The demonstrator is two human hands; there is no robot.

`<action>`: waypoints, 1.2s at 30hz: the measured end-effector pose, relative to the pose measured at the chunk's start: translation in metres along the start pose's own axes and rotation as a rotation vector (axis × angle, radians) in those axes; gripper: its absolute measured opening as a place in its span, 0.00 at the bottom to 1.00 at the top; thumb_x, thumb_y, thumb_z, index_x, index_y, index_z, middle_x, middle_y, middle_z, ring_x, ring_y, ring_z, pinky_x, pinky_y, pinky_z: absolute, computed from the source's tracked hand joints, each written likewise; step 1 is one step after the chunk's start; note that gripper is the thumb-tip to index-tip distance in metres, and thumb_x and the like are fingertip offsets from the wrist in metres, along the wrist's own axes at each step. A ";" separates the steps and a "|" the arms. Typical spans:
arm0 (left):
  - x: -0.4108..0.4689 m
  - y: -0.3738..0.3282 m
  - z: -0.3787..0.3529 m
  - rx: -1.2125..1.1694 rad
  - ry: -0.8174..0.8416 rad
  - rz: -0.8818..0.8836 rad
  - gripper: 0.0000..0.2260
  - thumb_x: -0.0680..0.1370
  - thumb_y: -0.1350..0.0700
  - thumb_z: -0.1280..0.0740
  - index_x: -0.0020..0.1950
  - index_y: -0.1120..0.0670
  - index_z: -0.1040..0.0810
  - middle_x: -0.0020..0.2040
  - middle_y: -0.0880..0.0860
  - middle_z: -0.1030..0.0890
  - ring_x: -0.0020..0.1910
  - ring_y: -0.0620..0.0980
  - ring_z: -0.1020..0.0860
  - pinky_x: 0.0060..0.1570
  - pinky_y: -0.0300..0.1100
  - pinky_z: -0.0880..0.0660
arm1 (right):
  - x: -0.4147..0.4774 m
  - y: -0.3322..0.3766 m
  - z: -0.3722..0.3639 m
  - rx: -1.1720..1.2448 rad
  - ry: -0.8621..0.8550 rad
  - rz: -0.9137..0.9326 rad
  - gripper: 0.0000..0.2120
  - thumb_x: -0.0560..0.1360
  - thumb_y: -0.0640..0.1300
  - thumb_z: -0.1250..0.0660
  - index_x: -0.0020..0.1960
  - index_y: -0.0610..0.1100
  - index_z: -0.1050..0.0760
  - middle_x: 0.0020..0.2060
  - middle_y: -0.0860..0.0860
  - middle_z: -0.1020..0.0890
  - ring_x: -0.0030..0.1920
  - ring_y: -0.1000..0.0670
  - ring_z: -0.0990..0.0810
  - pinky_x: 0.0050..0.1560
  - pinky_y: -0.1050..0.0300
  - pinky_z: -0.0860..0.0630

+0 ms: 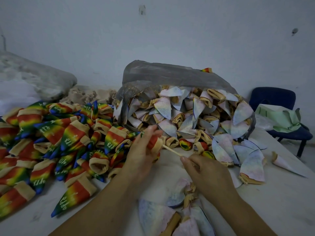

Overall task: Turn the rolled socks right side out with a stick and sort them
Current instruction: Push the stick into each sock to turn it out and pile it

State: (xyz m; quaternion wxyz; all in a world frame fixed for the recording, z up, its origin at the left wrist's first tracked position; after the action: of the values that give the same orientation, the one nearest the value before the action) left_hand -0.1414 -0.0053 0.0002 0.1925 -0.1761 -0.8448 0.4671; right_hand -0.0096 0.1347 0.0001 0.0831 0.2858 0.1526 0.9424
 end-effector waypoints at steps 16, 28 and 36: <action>-0.002 0.006 -0.006 -0.047 -0.177 0.047 0.25 0.81 0.52 0.36 0.22 0.48 0.33 0.22 0.47 0.38 0.19 0.43 0.41 0.19 0.35 0.42 | -0.002 0.011 -0.004 -0.045 0.112 0.031 0.24 0.69 0.69 0.59 0.37 0.56 0.32 0.26 0.55 0.29 0.32 0.56 0.27 0.33 0.59 0.31; -0.010 0.015 -0.015 0.217 -0.315 0.129 0.20 0.80 0.51 0.40 0.28 0.53 0.33 0.24 0.49 0.37 0.22 0.45 0.39 0.22 0.38 0.41 | -0.005 0.024 -0.018 0.103 0.174 -0.136 0.24 0.76 0.65 0.49 0.45 0.51 0.21 0.39 0.53 0.17 0.37 0.55 0.22 0.41 0.55 0.25; -0.014 0.016 -0.004 0.064 -0.245 0.104 0.23 0.81 0.46 0.39 0.27 0.53 0.31 0.24 0.50 0.34 0.21 0.45 0.38 0.23 0.38 0.39 | 0.003 0.006 0.000 -0.019 0.194 0.038 0.26 0.68 0.72 0.60 0.29 0.54 0.39 0.24 0.53 0.33 0.28 0.55 0.32 0.32 0.55 0.32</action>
State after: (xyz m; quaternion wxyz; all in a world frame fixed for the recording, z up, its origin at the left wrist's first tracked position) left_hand -0.1254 -0.0015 -0.0140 0.0687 -0.1552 -0.8365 0.5211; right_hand -0.0124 0.1298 0.0040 0.0527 0.1952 0.1454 0.9685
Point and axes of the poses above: each hand's wrist, its own x-axis towards the middle knuckle, its own z-axis out of the back of the hand, y = z × x, the point moved 1 cm from there along x, towards the middle knuckle
